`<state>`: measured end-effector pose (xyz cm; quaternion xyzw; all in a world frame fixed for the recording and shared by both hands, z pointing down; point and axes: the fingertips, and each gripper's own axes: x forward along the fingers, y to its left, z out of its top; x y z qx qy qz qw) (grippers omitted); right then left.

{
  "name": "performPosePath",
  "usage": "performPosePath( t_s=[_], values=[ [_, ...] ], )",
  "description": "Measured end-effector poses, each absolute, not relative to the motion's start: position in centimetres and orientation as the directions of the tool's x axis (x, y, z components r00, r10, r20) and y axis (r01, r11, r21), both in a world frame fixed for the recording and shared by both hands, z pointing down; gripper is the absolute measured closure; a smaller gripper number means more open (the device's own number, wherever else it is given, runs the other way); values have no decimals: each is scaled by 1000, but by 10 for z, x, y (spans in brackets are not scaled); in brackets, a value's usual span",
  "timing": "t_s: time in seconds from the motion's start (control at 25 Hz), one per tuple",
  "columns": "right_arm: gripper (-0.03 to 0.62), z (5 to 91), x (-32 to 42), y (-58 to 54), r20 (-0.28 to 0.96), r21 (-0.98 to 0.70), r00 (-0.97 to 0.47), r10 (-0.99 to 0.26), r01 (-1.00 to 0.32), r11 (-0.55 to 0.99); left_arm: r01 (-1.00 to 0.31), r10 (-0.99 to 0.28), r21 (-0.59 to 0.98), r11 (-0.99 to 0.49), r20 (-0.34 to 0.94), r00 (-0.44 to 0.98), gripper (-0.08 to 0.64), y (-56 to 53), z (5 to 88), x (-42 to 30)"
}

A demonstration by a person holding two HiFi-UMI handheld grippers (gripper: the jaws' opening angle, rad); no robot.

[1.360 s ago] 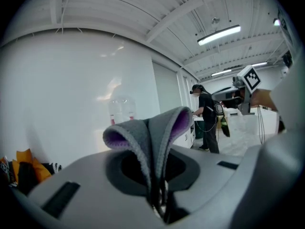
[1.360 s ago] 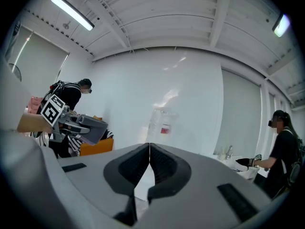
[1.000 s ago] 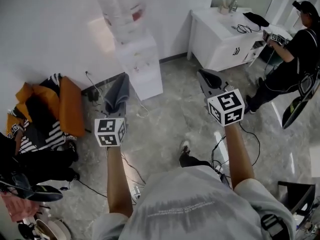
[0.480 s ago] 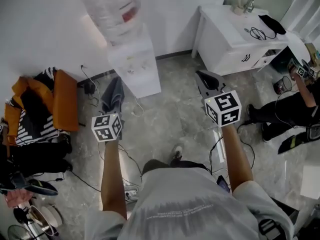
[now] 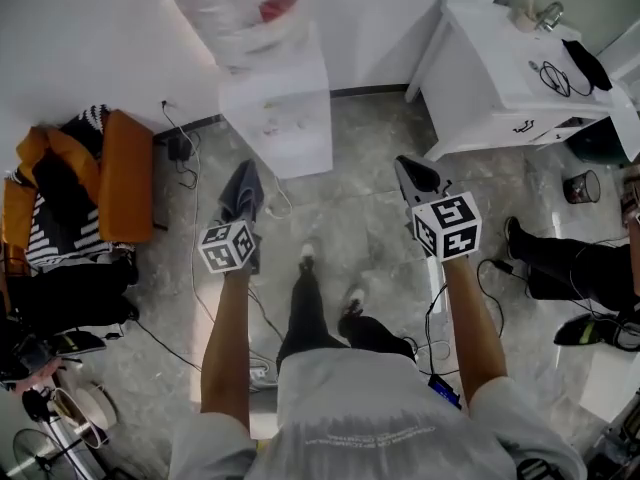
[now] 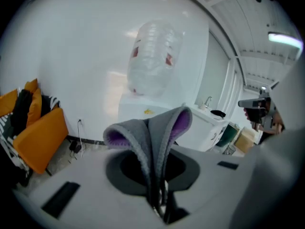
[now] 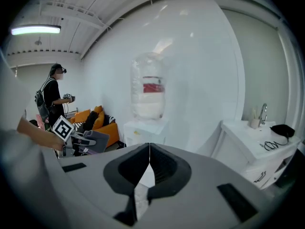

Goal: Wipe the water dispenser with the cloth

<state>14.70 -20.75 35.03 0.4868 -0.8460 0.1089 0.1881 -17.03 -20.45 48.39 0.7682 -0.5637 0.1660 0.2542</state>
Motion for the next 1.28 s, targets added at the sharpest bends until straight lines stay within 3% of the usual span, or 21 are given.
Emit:
performPosePath(
  t_s=[0.2, 0.56, 0.84, 1.28],
  values=[
    [577, 390, 137, -237, 486, -23, -419, -767, -883, 468, -949, -741, 298, -104, 614, 274, 508, -239, 559, -196],
    [577, 479, 115, -278, 559, -104, -395, -729, -906, 411, -954, -680, 293, 67, 713, 171, 508, -296, 692, -225],
    [577, 551, 93, -285, 627, -117, -431, -649, -875, 469, -949, -729, 302, 93, 670, 142, 508, -347, 734, -225],
    [577, 626, 65, -286, 620, -232, -495, -609, -857, 461, -976, -741, 214, -51, 647, 180, 508, -426, 779, -221]
  ],
)
